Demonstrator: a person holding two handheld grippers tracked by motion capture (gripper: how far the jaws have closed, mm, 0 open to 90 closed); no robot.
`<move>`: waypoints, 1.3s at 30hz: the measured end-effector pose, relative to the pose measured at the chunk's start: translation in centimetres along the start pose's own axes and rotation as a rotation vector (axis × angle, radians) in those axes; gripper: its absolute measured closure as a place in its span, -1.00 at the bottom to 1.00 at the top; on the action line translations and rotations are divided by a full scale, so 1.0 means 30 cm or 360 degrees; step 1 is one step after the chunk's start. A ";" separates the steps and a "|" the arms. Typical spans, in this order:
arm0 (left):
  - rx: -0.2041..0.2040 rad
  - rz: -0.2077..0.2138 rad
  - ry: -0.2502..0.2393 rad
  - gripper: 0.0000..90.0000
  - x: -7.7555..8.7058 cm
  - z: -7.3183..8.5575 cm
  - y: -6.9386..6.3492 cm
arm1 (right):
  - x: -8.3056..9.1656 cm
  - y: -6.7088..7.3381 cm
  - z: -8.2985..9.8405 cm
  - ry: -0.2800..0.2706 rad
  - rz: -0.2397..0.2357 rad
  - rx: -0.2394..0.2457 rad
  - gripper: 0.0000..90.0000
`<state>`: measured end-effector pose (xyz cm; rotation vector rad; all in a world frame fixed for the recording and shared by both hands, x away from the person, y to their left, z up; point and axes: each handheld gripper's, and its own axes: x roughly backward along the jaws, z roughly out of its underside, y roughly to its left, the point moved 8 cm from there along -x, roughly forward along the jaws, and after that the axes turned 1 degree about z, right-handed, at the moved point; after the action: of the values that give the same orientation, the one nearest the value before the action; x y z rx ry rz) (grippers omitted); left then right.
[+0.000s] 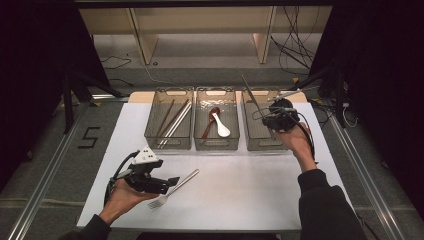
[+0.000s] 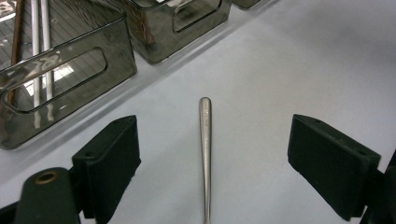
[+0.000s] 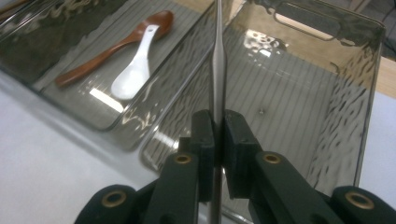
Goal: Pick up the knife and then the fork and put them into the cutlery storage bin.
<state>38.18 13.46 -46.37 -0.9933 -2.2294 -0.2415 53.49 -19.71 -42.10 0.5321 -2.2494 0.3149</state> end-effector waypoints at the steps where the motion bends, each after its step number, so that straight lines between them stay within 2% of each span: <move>1: 0.0000 0.0000 0.0001 -0.64 0.000 0.001 0.000 | -0.006 -0.007 -0.007 -0.0002 0.0006 -0.0019 0.88; 6: -0.0022 0.0008 0.0001 -0.59 -0.008 0.003 0.003 | -0.033 -0.027 -0.035 -0.0011 0.0005 -0.0107 0.87; 13: -0.0026 0.0033 -0.0022 -0.61 -0.008 -0.003 -0.005 | -0.091 -0.035 -0.041 0.0039 0.0028 -0.0190 0.87; 20: -0.0029 0.0026 -0.0004 -0.61 -0.011 0.003 -0.003 | -0.122 -0.036 -0.039 0.0064 0.0035 -0.0228 0.87; 24: -0.0062 0.0007 0.0004 -0.61 -0.014 0.005 -0.006 | -0.142 -0.039 -0.031 0.0068 0.0048 -0.0278 0.87; 32: -0.0076 0.0006 0.0020 -0.61 -0.019 0.008 -0.008 | -0.183 -0.032 -0.007 0.0140 0.0081 -0.0333 0.85; 33: -0.0075 0.0006 0.0020 -0.61 -0.019 0.008 -0.008 | -0.189 -0.034 -0.001 0.0150 0.0090 -0.0350 0.82; 35: -0.0080 0.0007 0.0026 -0.61 -0.020 0.009 -0.008 | -0.190 -0.036 -0.002 0.0129 0.0083 -0.0393 0.63; 37: -0.0083 0.0008 0.0032 -0.61 -0.020 0.009 -0.009 | -0.179 -0.023 -0.015 0.0093 0.0025 -0.0362 0.58; 39: -0.0075 0.0009 0.0030 -0.61 -0.022 0.010 -0.012 | -0.162 -0.013 -0.029 0.0063 0.0039 -0.0298 0.50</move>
<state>38.09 12.96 -46.97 -1.0182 -2.2124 -0.3012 57.17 -18.37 -45.15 0.3966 -2.2205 0.1236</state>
